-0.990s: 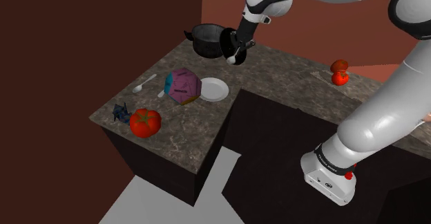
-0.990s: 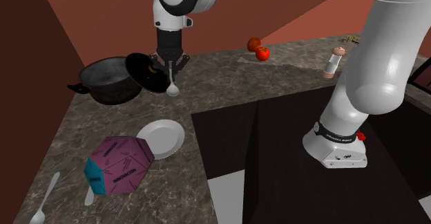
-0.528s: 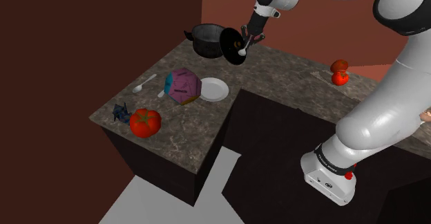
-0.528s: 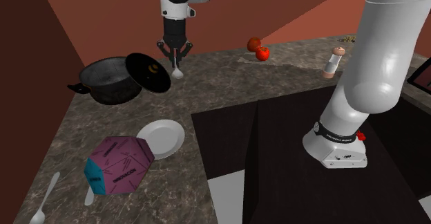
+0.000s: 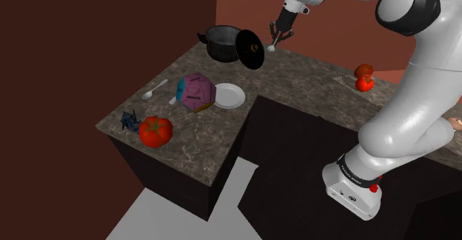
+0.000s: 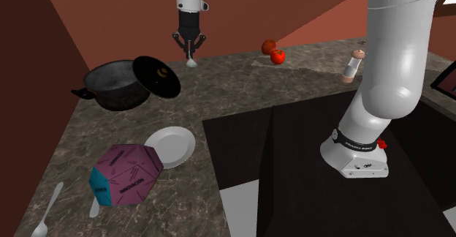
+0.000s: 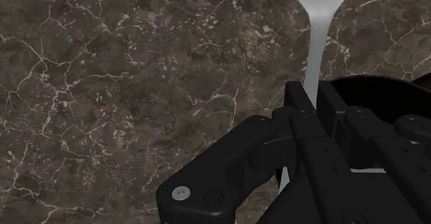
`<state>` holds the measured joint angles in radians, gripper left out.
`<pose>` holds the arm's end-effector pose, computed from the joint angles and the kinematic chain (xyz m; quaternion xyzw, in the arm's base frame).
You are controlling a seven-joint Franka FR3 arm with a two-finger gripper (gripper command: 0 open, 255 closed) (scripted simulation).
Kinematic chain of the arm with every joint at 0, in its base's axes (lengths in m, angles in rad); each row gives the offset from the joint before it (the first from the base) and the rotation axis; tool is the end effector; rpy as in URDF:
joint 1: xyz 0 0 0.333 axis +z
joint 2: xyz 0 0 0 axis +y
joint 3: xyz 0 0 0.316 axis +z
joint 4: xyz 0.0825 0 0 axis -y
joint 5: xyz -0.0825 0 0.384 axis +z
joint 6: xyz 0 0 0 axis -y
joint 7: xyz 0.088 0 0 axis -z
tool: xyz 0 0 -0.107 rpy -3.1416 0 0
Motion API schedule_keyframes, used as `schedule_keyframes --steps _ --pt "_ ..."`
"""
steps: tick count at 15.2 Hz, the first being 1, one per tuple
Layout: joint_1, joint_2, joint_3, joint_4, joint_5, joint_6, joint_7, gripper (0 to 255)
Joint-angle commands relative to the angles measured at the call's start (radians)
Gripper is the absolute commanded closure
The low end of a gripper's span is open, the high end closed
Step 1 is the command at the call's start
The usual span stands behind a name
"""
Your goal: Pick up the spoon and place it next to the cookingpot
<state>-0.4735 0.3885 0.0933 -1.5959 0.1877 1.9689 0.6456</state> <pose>0.6216 -0.2433 0.4095 -0.8461 0.5227 0.0209 0.1018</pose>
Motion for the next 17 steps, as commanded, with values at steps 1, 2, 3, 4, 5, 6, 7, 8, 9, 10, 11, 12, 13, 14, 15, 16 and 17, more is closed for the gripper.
schedule_keyframes --steps 1,2,3,4,5,6,7,8,9,10,11,12,13,14,15,16,17 --pt "-0.022 0.047 -0.011 0.079 -0.003 -0.039 -0.028 255" --pt "-0.033 0.074 -0.016 0.122 -0.004 -0.057 -0.041 255" --pt "-0.044 0.103 -0.021 0.167 -0.005 -0.077 -0.053 255" --pt "-0.055 0.133 -0.026 0.216 -0.007 -0.098 -0.065 255" --pt "-0.066 0.167 -0.030 0.271 -0.008 -0.122 -0.077 255" --pt "-0.066 0.170 -0.030 0.261 -0.008 -0.110 -0.079 255" --pt "-0.066 0.172 -0.030 0.251 -0.007 -0.098 -0.081 255" --pt "-0.066 0.175 -0.030 0.243 -0.007 -0.087 -0.083 255" --pt "-0.066 0.178 -0.030 0.234 -0.006 -0.075 -0.085 255" --pt "-0.066 0.181 -0.030 0.226 -0.006 -0.064 -0.087 255" --pt "-0.066 0.184 -0.030 0.217 -0.005 -0.052 -0.089 255" --pt "-0.065 0.188 -0.030 0.210 -0.005 -0.041 -0.091 255" --pt "-0.065 0.191 -0.029 0.202 -0.004 -0.030 -0.093 255" --pt "-0.065 0.195 -0.029 0.195 -0.004 -0.019 -0.096 255" --pt "-0.065 0.200 -0.029 0.188 -0.003 -0.008 -0.098 255" --pt "-0.065 0.204 -0.029 0.181 -0.002 0.003 -0.100 255" --pt "-0.065 0.208 -0.029 0.175 -0.002 0.013 -0.102 255"
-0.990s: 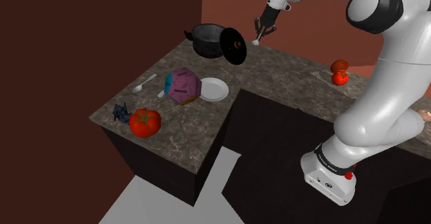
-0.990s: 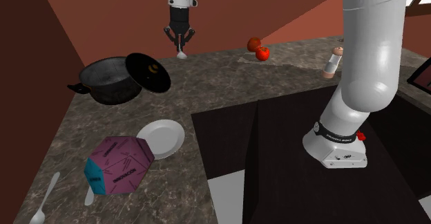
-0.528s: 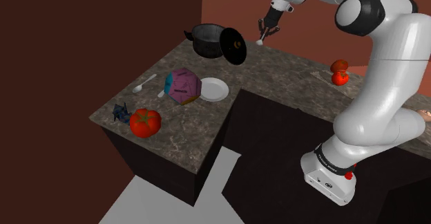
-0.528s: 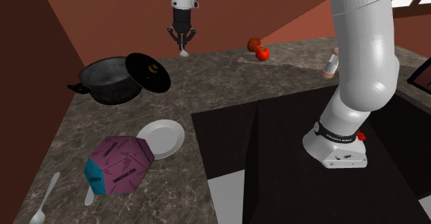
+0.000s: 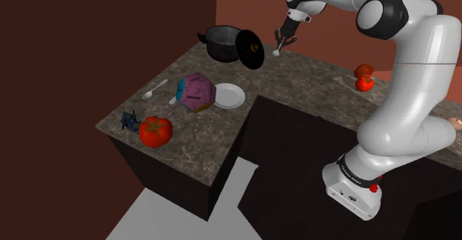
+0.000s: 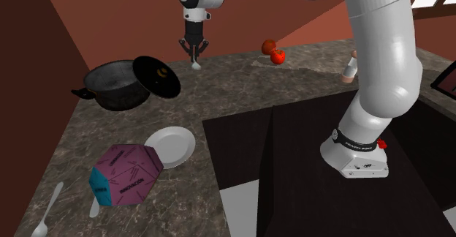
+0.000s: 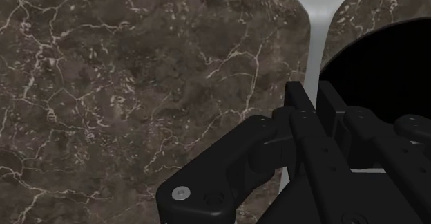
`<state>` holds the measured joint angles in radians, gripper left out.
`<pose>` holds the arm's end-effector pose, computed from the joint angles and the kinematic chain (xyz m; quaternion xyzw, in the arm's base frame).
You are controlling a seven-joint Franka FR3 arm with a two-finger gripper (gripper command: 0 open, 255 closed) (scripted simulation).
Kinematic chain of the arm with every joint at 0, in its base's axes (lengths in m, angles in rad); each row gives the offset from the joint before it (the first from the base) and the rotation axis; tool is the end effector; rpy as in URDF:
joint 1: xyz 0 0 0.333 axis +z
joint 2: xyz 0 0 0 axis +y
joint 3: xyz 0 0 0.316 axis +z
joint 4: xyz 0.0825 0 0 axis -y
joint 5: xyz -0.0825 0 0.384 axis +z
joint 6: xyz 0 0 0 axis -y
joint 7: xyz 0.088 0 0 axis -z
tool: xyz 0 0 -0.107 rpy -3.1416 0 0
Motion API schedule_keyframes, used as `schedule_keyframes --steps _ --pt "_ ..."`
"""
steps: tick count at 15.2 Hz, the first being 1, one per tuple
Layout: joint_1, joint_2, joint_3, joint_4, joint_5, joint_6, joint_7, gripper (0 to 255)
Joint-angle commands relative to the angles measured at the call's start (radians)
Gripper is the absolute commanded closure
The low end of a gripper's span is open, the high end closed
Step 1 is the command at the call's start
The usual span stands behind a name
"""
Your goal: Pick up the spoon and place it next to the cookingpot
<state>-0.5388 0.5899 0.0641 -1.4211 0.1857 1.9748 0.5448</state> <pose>0.6344 -0.3222 0.3527 -0.8463 0.5224 0.0212 0.1017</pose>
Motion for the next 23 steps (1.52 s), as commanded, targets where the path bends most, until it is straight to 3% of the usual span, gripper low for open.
schedule_keyframes --steps 1,23 --pt "0.001 0.012 0.000 -0.006 0.001 0.018 -0.003 255" --pt "0.003 0.158 0.004 -0.069 0.013 0.225 -0.044 255"
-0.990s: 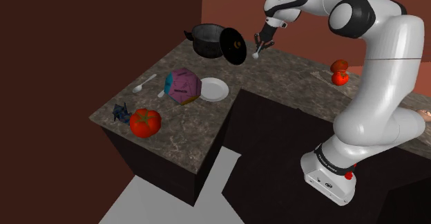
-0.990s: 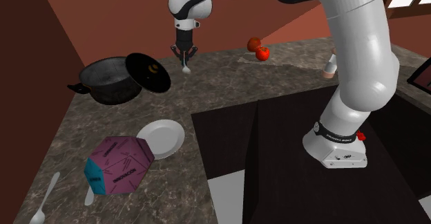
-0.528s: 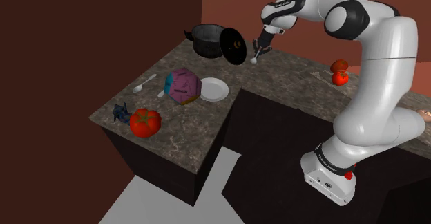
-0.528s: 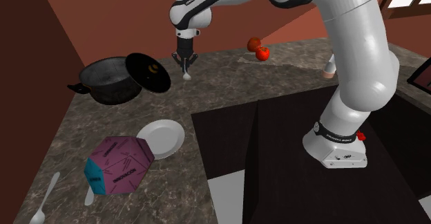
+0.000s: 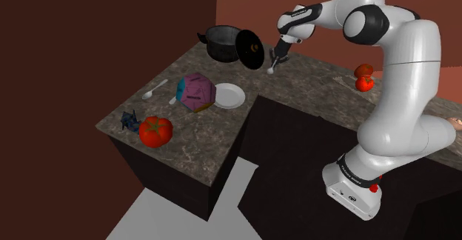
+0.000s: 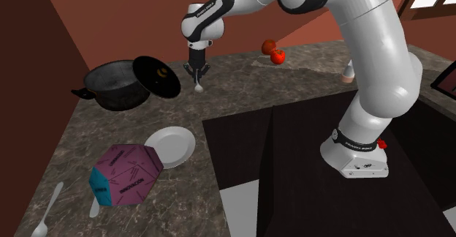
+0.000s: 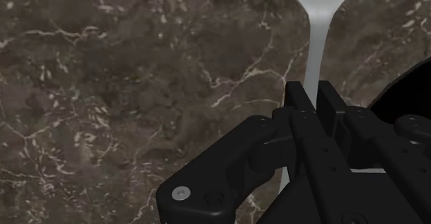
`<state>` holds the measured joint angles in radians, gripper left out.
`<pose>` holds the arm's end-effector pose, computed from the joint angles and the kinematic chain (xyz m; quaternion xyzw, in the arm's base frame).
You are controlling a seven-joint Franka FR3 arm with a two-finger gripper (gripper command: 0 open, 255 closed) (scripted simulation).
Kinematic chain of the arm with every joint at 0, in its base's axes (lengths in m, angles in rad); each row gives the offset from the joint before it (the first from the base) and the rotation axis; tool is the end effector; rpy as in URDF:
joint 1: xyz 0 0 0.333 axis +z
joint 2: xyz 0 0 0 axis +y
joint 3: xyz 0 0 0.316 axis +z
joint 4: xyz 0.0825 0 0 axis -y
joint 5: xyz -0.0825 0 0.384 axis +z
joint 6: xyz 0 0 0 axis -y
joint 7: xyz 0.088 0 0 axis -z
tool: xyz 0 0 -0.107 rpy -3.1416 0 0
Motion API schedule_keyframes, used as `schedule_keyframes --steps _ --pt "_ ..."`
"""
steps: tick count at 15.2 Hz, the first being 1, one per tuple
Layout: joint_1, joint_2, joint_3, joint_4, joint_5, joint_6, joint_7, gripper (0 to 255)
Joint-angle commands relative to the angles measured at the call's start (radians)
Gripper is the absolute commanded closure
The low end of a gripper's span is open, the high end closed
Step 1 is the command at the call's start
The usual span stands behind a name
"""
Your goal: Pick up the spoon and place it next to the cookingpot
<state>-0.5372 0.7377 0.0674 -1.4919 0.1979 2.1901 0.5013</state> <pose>0.6346 -0.3231 0.2329 -0.8463 0.5225 0.0211 0.1017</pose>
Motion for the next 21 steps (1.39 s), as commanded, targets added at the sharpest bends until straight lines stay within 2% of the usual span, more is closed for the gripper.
schedule_keyframes --steps 1,14,21 --pt "0.001 0.019 0.001 0.002 0.001 0.018 -0.002 255" --pt "0.002 0.143 0.004 0.026 0.006 0.115 -0.024 255" --pt "0.002 0.143 0.004 0.026 0.006 0.115 -0.024 255"
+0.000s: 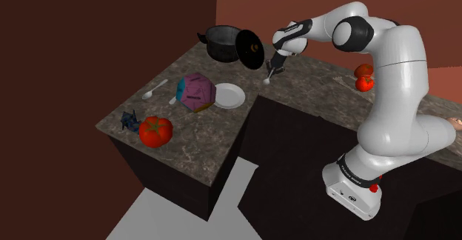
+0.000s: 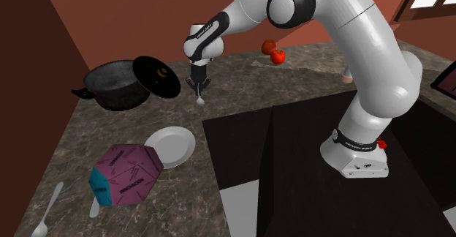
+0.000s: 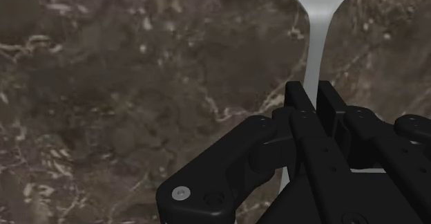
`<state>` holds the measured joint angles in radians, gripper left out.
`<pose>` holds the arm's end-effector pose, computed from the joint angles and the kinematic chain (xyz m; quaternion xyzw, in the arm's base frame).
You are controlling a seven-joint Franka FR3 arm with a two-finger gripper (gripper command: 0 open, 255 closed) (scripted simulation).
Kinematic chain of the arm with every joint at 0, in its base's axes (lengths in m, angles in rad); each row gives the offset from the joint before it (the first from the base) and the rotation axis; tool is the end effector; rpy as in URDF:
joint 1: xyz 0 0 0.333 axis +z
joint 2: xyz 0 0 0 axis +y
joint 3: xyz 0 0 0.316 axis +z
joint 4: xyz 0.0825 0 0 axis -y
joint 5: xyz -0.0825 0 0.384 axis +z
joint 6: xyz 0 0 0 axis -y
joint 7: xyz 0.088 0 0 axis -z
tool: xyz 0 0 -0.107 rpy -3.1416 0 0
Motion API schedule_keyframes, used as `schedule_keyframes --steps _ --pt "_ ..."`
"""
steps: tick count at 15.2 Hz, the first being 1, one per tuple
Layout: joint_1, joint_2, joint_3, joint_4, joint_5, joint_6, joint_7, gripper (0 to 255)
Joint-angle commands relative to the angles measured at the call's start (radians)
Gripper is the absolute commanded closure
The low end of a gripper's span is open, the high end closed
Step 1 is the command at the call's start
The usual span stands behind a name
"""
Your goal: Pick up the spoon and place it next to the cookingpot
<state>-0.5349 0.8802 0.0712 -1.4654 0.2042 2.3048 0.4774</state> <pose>0.6353 -0.3225 0.1522 -0.8463 0.5225 0.0210 0.1017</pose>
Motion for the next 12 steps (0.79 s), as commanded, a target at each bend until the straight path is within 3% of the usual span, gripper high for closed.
schedule_keyframes --steps 1,2,7,12 --pt "0.000 0.000 0.000 0.000 0.000 0.000 0.000 255" --pt "0.000 0.000 0.000 0.000 0.000 0.000 0.000 0" --pt "0.000 0.000 0.000 0.000 0.000 0.000 0.000 0" --pt "-0.013 -0.085 -0.004 -0.013 -0.004 -0.074 0.002 0"
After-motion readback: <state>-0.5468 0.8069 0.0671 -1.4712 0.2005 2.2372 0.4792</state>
